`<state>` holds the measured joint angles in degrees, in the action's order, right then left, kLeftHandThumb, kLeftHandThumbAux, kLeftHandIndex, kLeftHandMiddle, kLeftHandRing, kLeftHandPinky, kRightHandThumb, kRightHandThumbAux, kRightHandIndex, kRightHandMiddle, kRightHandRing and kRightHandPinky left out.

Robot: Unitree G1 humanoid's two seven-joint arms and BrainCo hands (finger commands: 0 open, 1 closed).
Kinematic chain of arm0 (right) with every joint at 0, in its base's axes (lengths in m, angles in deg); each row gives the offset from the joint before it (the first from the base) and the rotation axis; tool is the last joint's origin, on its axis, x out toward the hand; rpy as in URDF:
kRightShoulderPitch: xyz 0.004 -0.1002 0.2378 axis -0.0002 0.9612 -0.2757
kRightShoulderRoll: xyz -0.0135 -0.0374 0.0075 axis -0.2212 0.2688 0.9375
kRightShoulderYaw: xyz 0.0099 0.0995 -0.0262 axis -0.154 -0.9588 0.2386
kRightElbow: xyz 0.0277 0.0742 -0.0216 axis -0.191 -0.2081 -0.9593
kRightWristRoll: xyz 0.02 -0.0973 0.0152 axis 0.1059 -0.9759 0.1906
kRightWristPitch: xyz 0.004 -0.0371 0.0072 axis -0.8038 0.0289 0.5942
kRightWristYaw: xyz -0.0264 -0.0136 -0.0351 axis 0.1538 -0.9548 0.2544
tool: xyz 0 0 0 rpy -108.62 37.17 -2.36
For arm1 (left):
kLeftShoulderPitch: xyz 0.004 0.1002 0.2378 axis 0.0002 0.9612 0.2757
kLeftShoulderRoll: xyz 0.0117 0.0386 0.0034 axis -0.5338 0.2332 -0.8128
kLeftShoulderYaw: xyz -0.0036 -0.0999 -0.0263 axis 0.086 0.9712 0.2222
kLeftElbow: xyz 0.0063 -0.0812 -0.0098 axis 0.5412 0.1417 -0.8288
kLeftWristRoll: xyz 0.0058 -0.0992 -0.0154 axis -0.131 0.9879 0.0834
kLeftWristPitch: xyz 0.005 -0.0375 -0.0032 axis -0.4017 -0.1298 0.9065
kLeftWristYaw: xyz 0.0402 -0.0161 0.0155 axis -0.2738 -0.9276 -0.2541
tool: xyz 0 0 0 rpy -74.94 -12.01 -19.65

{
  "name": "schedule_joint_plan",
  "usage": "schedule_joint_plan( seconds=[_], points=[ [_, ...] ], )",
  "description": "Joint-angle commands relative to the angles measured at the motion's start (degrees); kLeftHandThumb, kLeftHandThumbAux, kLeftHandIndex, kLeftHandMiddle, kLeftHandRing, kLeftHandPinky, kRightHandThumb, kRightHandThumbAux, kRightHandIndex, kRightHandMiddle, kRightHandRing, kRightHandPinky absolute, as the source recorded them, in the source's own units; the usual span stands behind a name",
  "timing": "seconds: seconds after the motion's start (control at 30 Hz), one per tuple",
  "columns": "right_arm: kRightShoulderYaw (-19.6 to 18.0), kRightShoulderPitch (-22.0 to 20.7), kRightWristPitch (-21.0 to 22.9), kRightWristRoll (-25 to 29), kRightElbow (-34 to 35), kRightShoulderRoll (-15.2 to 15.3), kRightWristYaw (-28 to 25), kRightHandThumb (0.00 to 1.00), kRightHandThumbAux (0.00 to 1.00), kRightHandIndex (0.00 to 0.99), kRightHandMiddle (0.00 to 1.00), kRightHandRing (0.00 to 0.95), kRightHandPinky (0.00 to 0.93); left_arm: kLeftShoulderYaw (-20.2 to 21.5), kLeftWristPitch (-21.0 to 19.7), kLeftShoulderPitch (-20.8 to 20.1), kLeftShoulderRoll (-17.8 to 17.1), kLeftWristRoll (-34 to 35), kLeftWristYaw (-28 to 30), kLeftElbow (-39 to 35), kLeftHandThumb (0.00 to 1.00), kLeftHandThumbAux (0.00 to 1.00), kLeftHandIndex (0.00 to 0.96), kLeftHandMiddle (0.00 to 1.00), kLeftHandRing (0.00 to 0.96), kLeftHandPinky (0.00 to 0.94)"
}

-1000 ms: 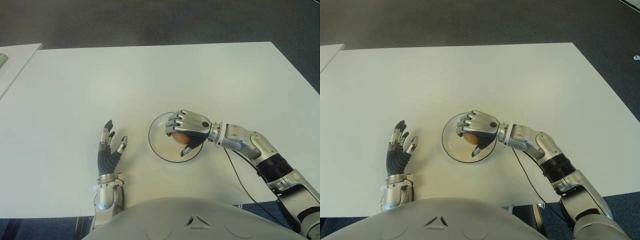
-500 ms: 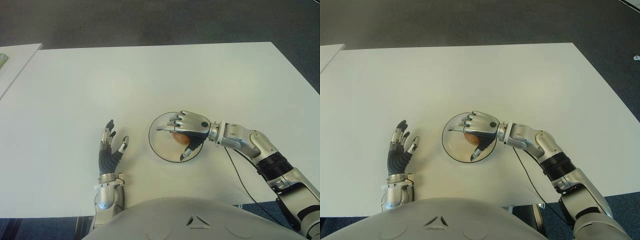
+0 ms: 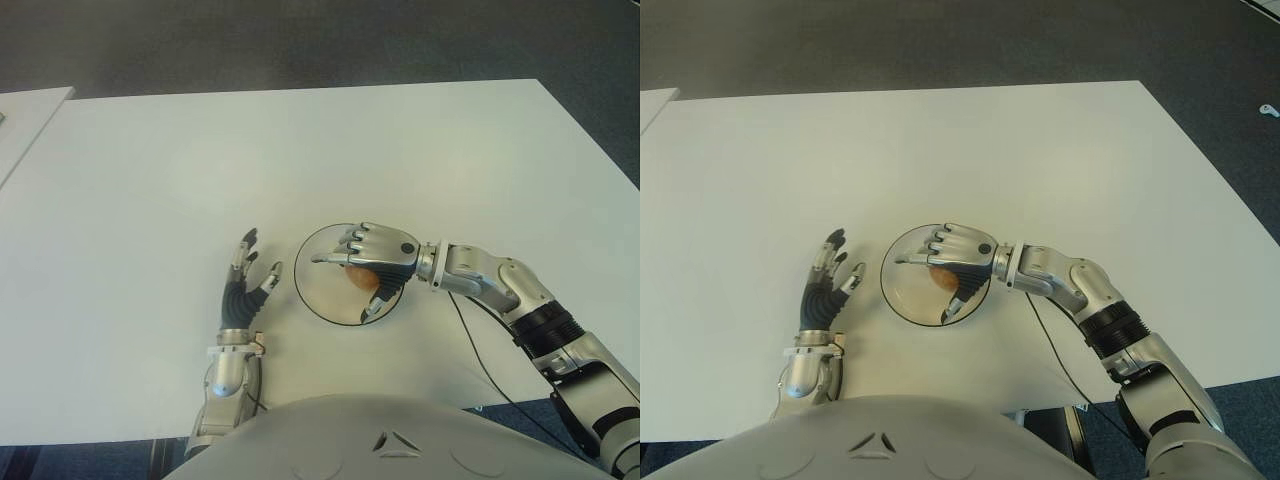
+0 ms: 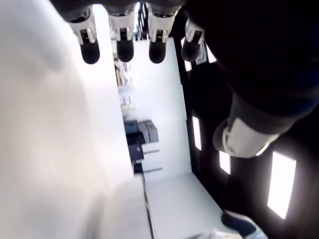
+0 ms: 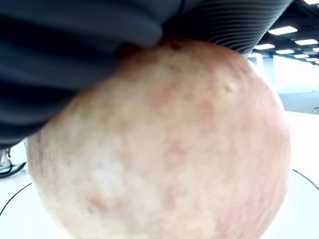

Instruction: Put the apples into the plate.

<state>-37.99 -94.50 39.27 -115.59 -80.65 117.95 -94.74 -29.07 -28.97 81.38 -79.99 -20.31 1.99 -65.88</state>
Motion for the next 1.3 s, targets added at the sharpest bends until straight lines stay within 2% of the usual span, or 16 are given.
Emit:
schedule_joint_plan(
  seconds=[0.03, 0.33, 0.9, 1.3],
  points=[
    [-0.05, -1.12, -0.56, -0.63, -0.35, -0.15, 0.64, 0.064, 0.404, 0.000, 0.000, 0.000, 0.000, -1.09, -1.44, 0.58, -1.53, -1.23, 1.36, -0.87, 0.039, 0.597, 0.036, 0.002, 0.000, 0.000],
    [-0.11, -1.14, -0.21, -0.78, 0.10, 0.13, -0.02, 0.049, 0.401, 0.000, 0.009, 0.000, 0.000, -2.04, -4.23, 0.88, -2.36, -2.31, 1.84, -3.18, 0.002, 0.580, 0.008, 0.000, 0.000, 0.000],
    [-0.39, -0.63, 0.38, 0.06, 0.50, -0.07, -0.49, 0.036, 0.394, 0.000, 0.011, 0.000, 0.000, -3.64, -8.45, 1.34, -3.52, -4.17, 1.96, -8.05, 0.000, 0.575, 0.007, 0.000, 0.000, 0.000],
    [-1.04, 0.50, 0.53, 4.26, 0.80, -0.32, -1.57, 0.027, 0.337, 0.000, 0.000, 0.000, 0.000, -4.48, -11.98, 1.66, -3.97, -5.02, 2.18, -10.25, 0.000, 0.556, 0.002, 0.000, 0.000, 0.000]
  ],
)
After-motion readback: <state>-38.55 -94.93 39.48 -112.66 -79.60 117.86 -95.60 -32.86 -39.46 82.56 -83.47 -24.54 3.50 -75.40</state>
